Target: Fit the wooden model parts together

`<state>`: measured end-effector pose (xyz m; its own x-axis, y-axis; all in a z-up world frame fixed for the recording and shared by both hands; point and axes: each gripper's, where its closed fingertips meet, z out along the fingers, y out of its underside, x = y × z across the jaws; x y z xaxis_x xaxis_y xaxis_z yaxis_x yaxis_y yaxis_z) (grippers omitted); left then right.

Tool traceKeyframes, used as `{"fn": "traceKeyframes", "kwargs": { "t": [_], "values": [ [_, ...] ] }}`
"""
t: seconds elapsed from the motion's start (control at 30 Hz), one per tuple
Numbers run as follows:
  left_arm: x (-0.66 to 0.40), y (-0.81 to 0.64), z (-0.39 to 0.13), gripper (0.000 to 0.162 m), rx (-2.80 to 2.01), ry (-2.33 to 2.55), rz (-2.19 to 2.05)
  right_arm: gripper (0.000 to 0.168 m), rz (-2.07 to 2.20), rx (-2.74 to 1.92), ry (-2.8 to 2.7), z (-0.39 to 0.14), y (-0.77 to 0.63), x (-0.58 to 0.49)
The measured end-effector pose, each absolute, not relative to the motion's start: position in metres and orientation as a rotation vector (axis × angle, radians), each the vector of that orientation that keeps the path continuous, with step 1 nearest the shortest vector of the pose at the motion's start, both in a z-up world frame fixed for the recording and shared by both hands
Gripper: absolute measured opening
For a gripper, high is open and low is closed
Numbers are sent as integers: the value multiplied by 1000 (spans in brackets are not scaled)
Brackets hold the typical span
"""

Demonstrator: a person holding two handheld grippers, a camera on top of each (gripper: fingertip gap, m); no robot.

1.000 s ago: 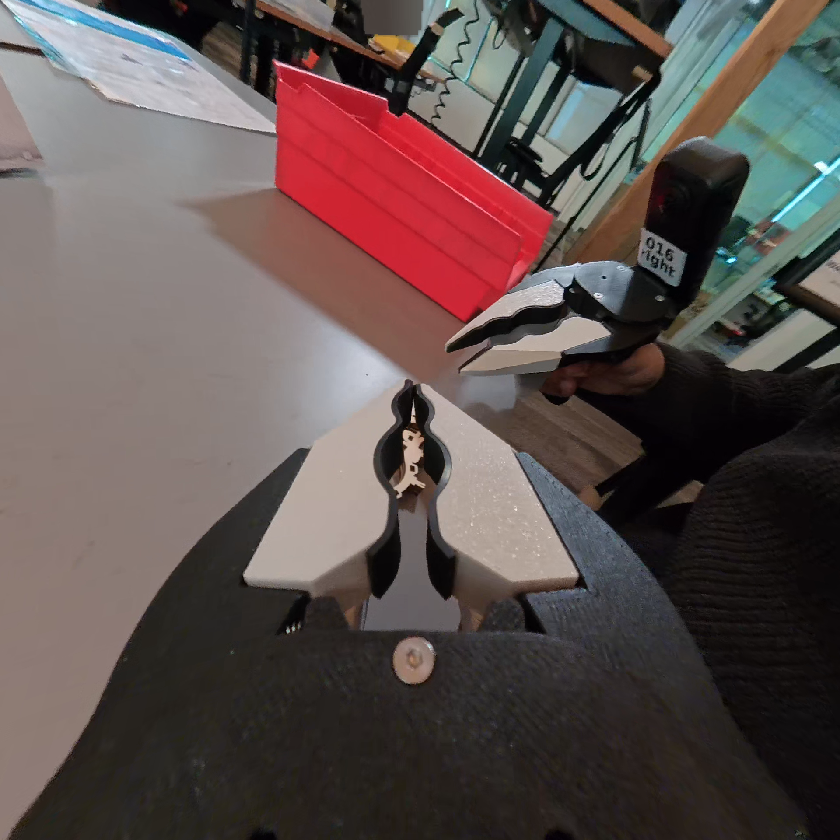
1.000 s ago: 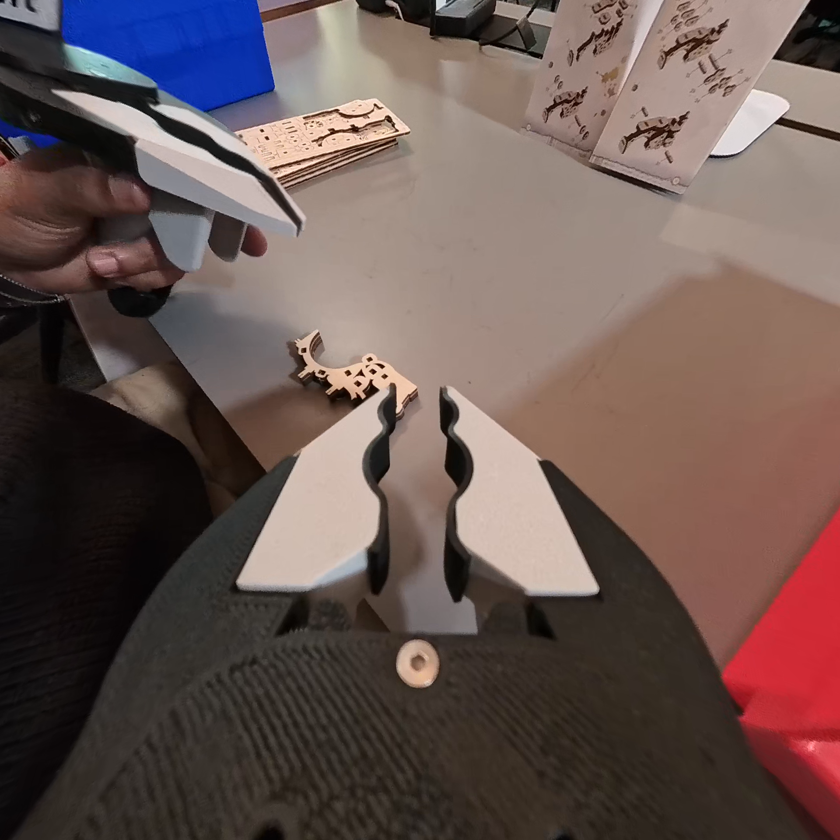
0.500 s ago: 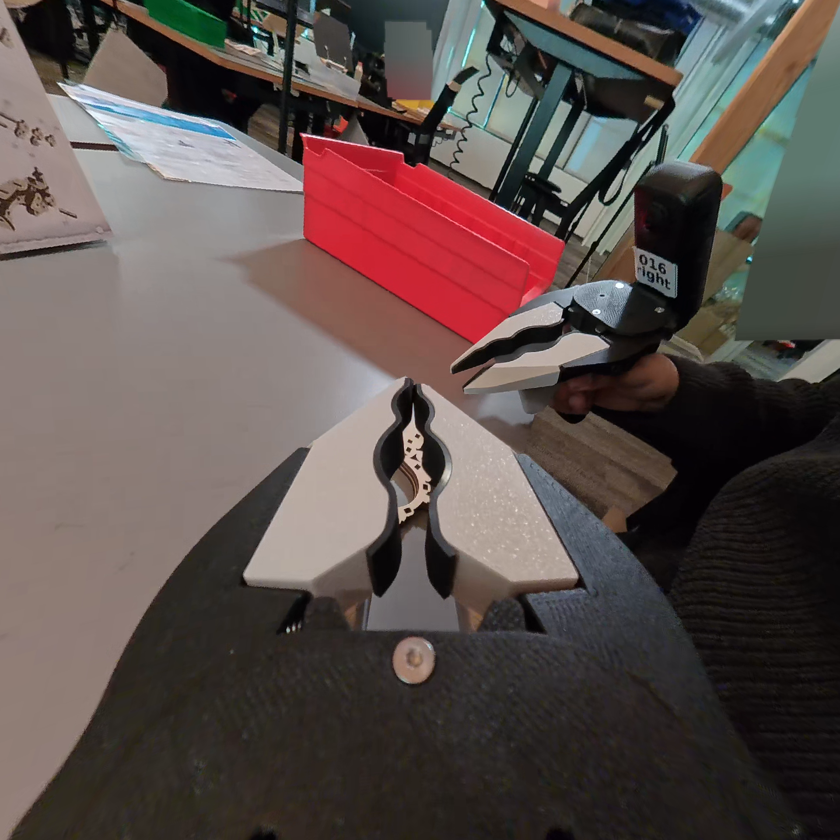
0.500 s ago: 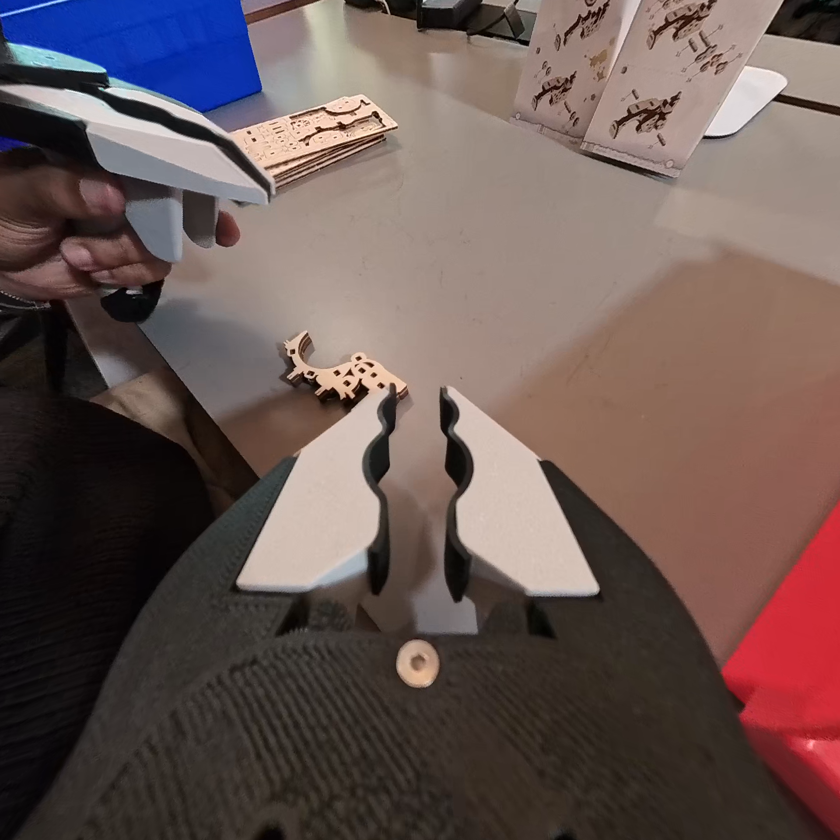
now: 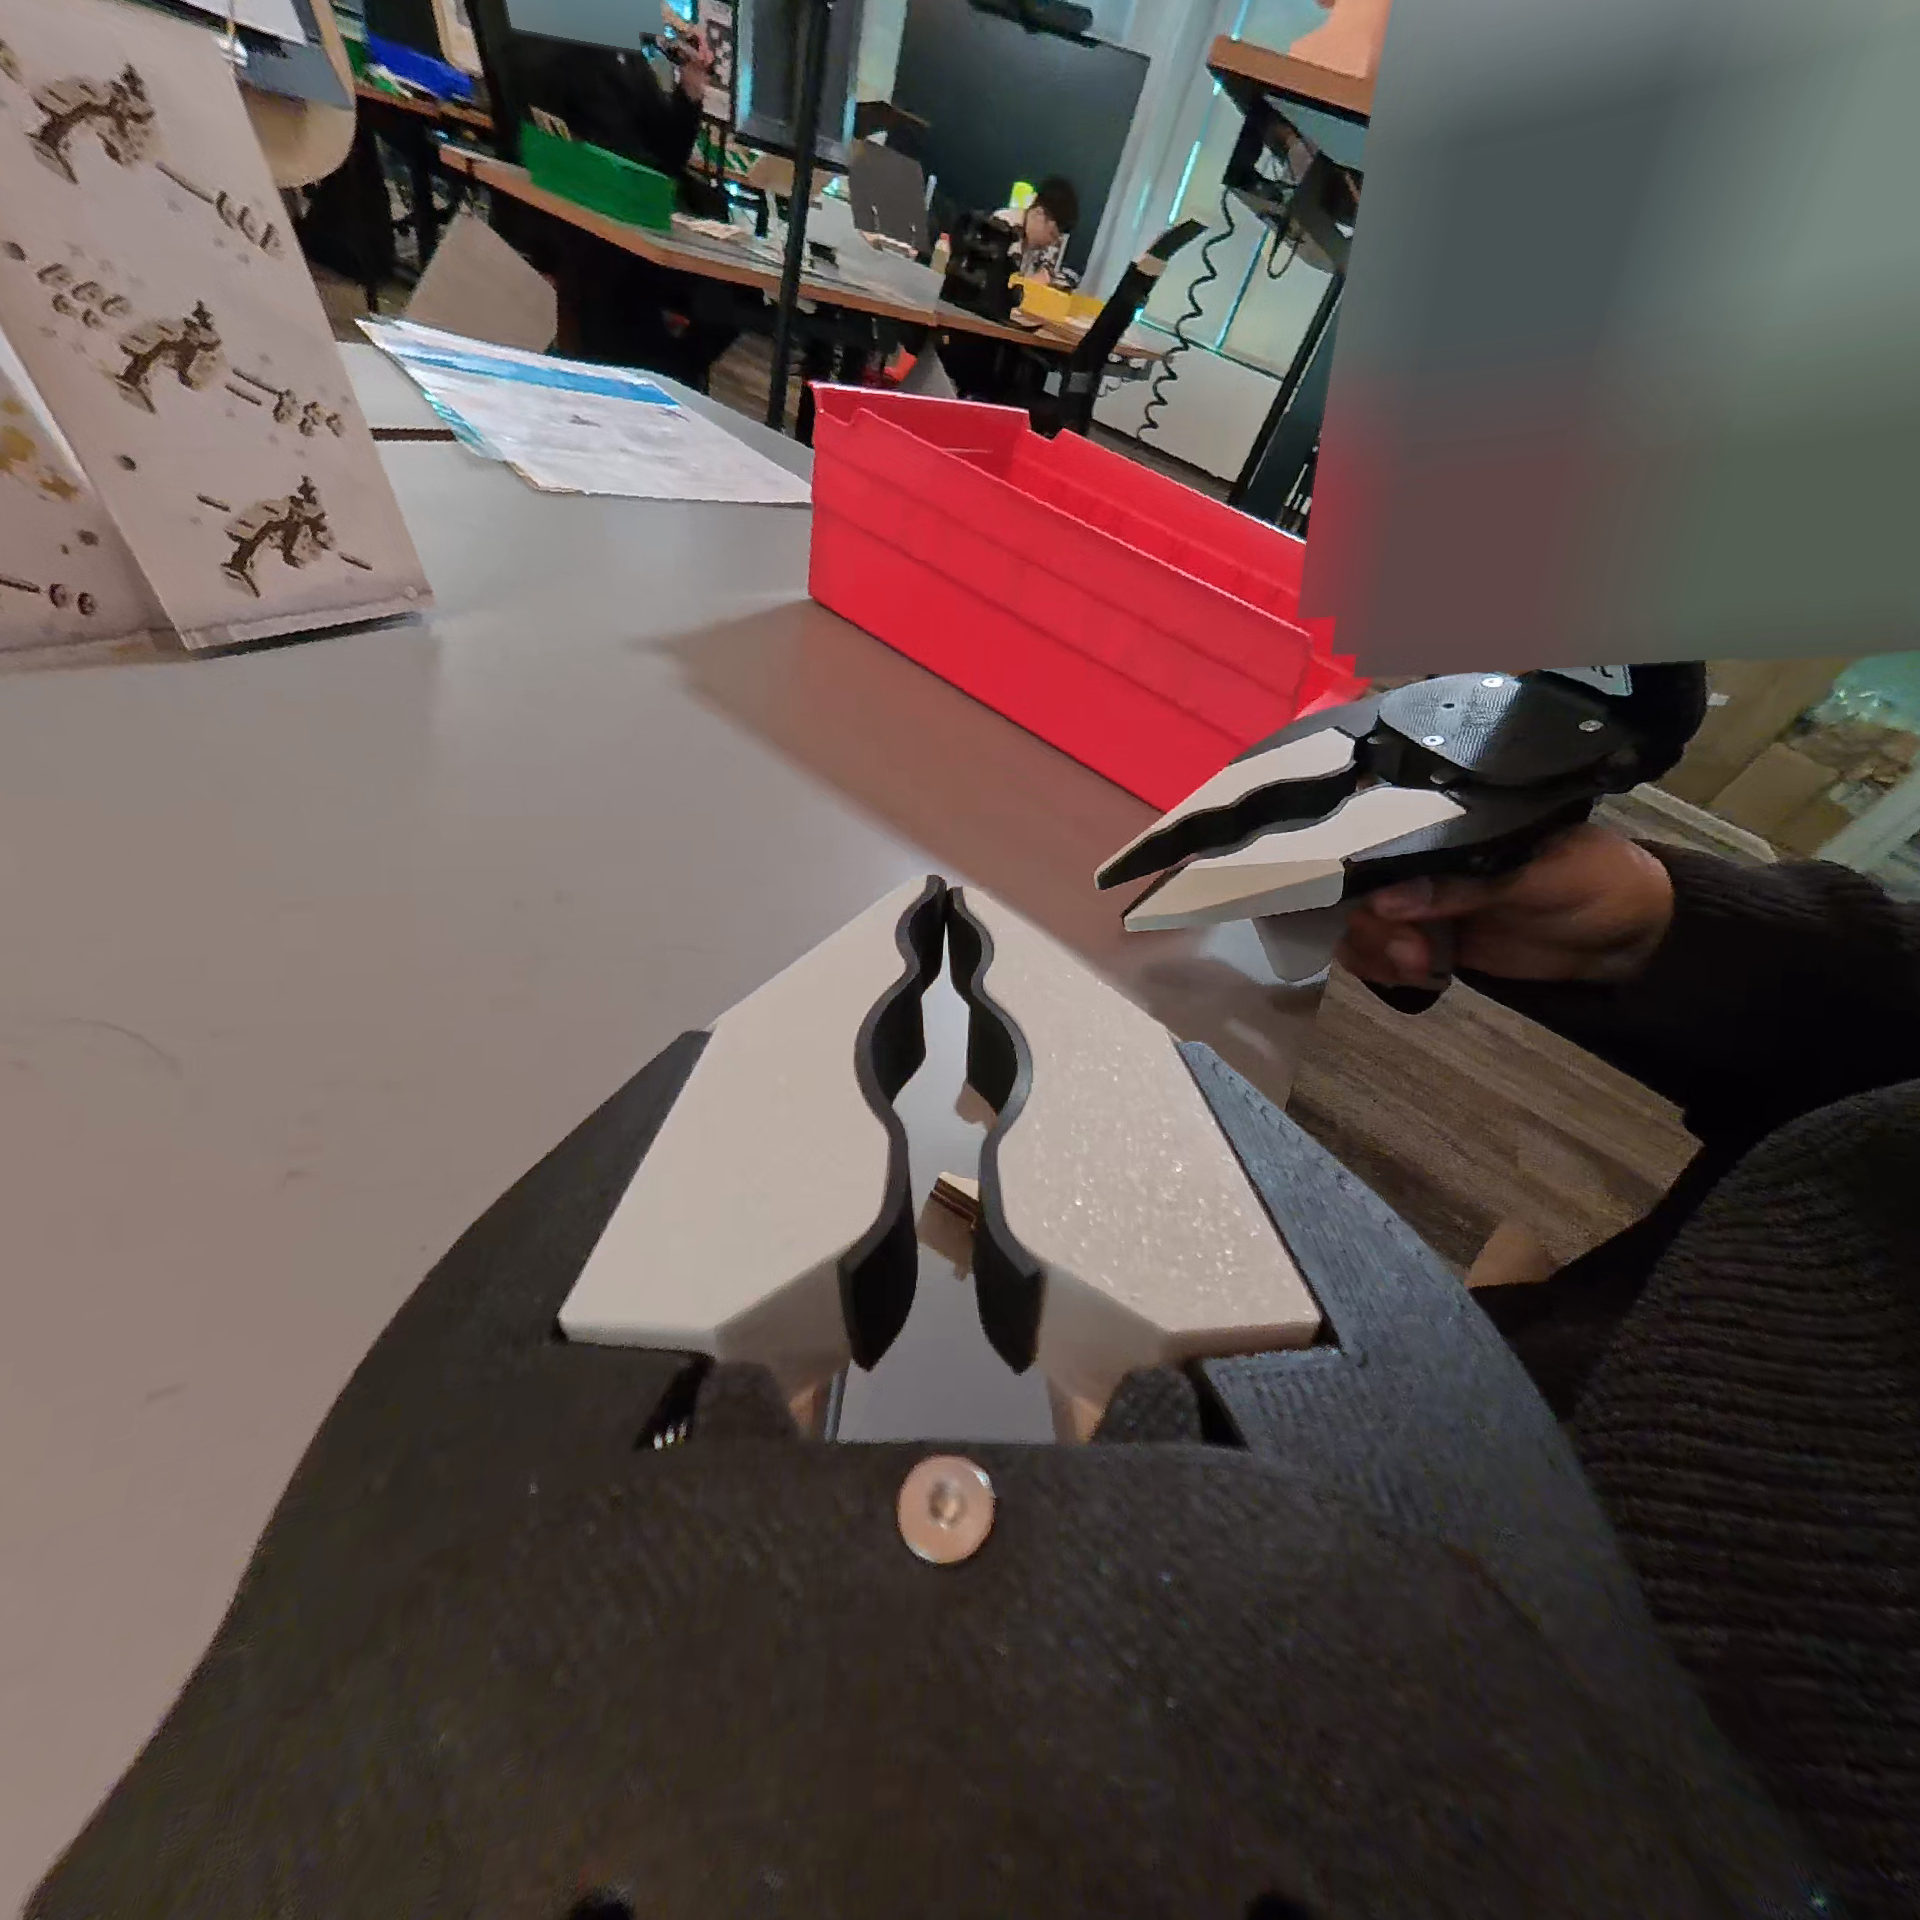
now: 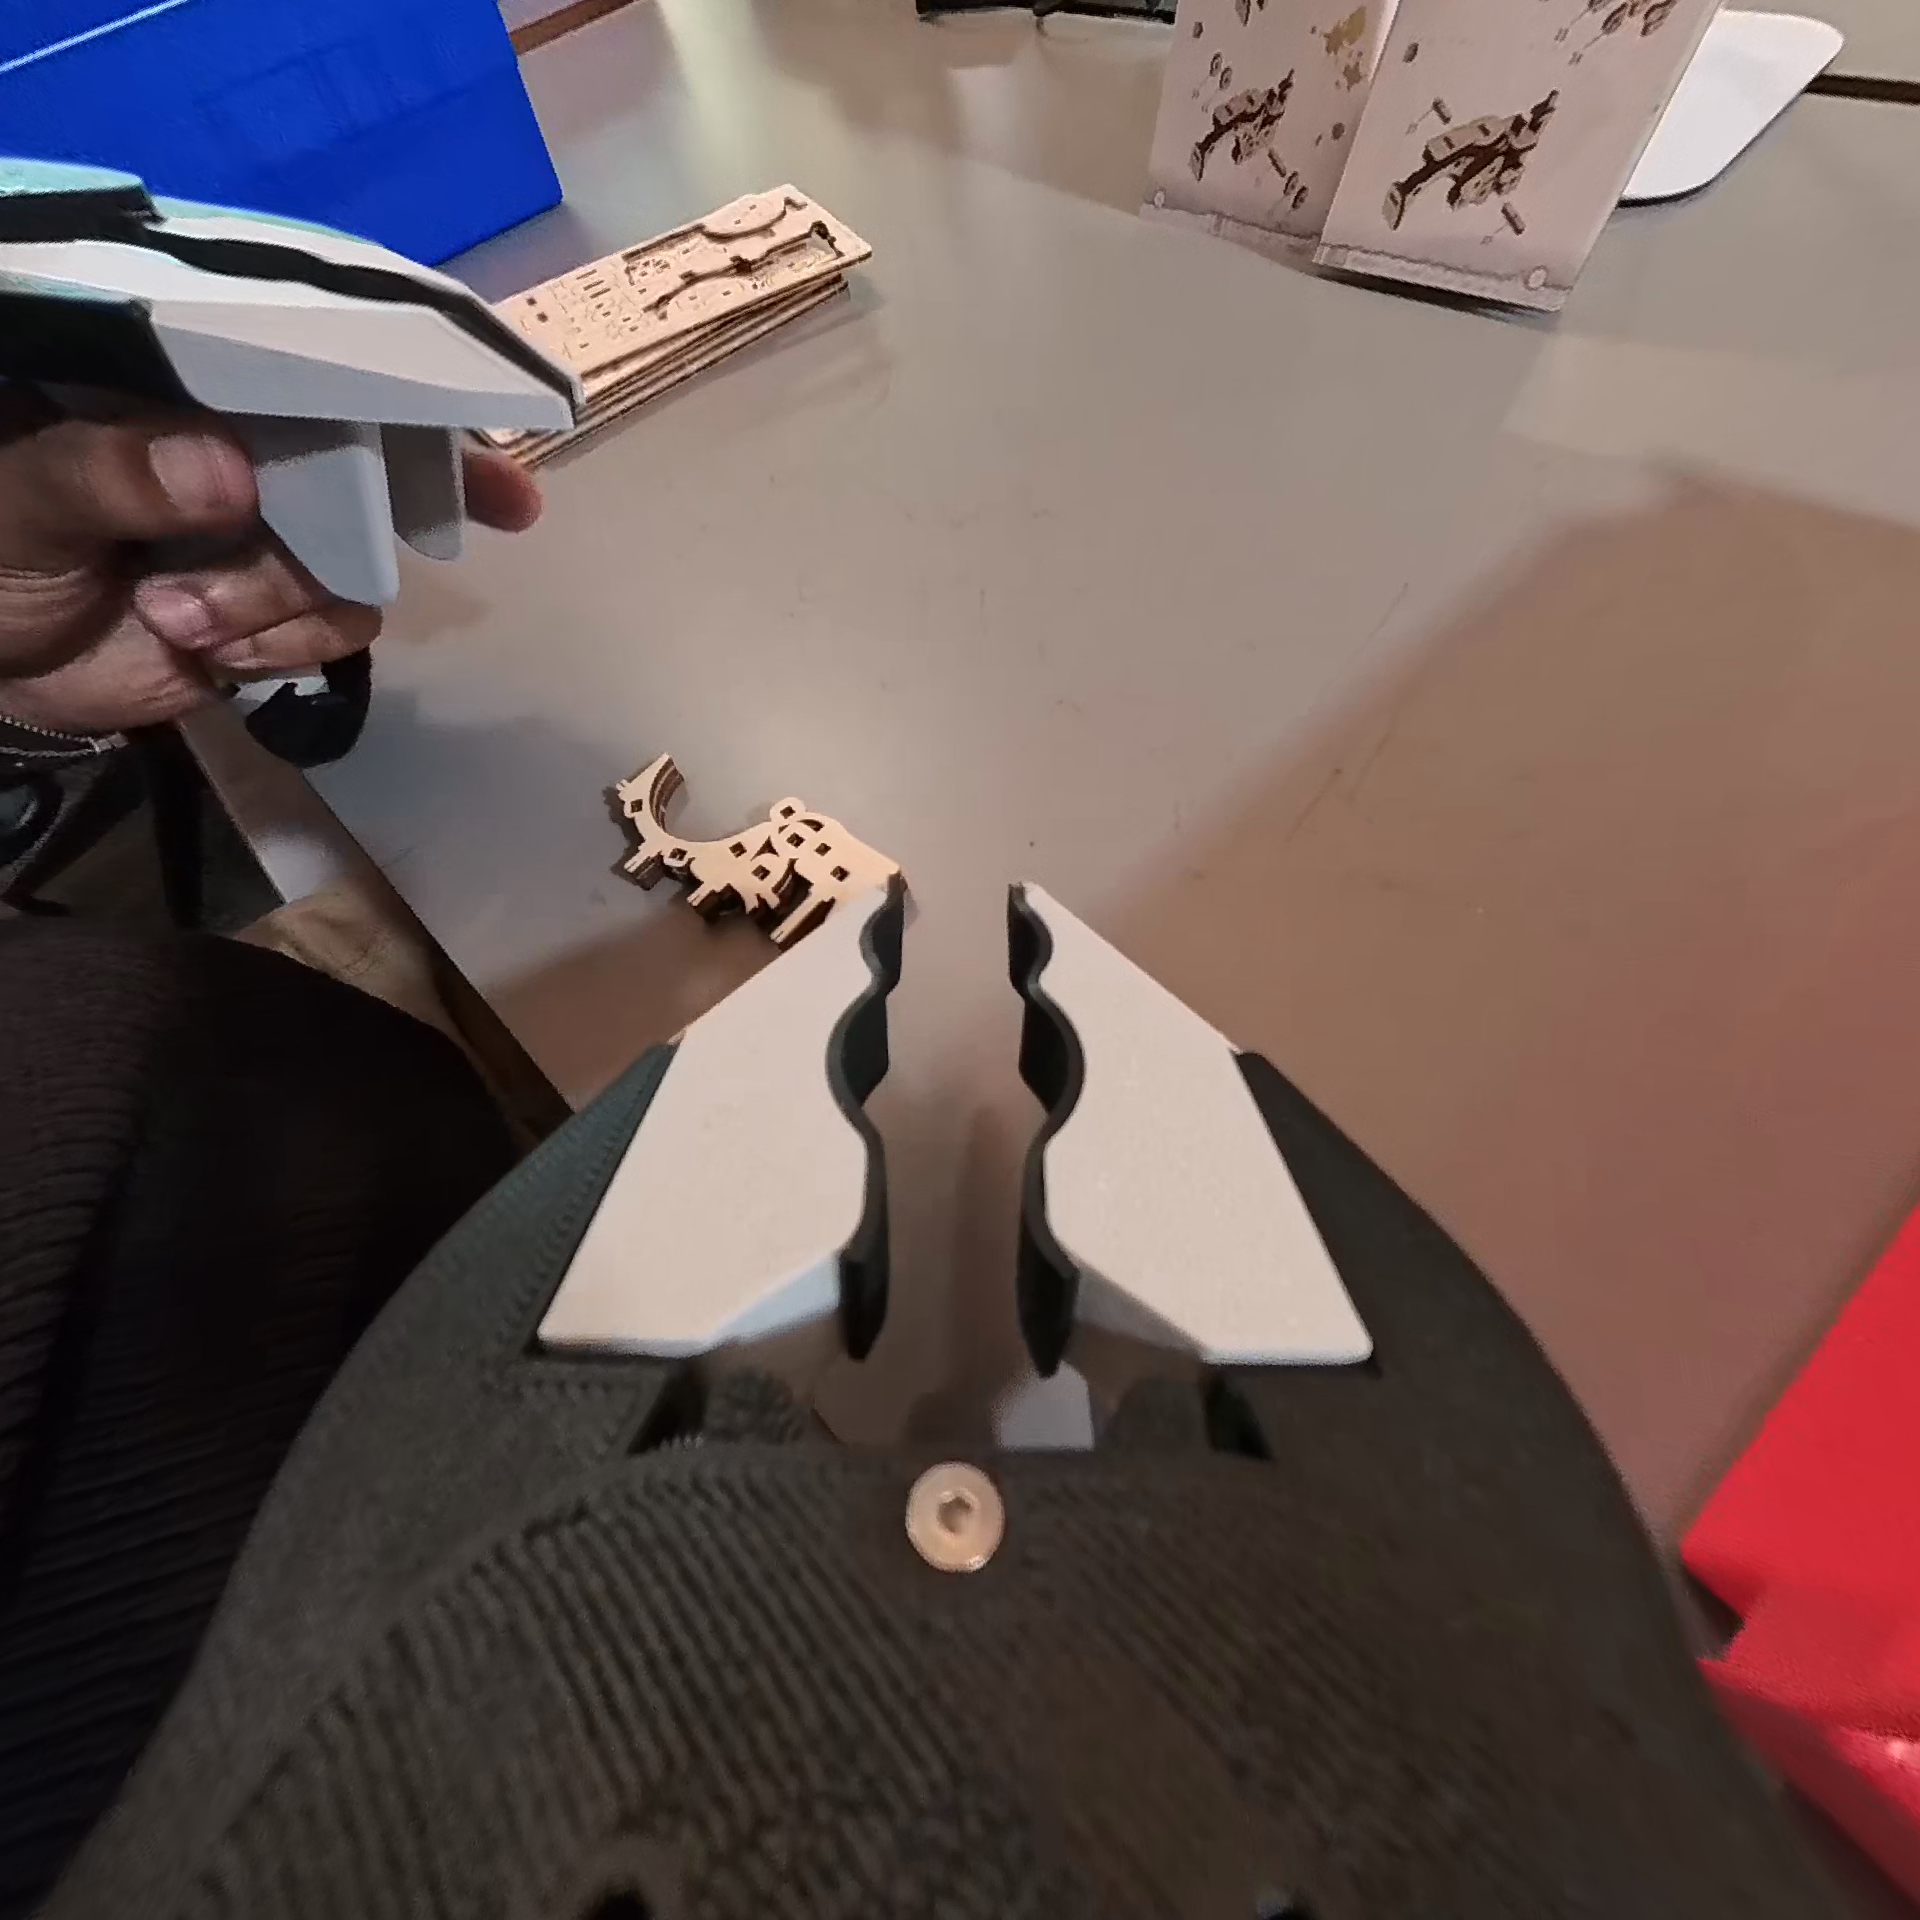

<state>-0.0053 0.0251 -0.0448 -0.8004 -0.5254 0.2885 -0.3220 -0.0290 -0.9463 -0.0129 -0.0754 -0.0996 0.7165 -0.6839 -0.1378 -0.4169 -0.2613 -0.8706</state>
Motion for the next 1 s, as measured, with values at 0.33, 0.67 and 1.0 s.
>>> {"fn": "traceKeyframes", "kwargs": {
  "t": [0.33,0.67,1.0],
  "values": [
    [19,80,-8,1,-761,1748,-1722,19,-304,-1895,883,-103,-78,-10],
    [80,256,-104,106,-1368,1856,-820,19,-284,-1860,937,-105,-82,-2],
    [81,260,-122,99,-1524,1896,-901,19,-251,-1831,1007,-110,-87,7]
  ]
}}
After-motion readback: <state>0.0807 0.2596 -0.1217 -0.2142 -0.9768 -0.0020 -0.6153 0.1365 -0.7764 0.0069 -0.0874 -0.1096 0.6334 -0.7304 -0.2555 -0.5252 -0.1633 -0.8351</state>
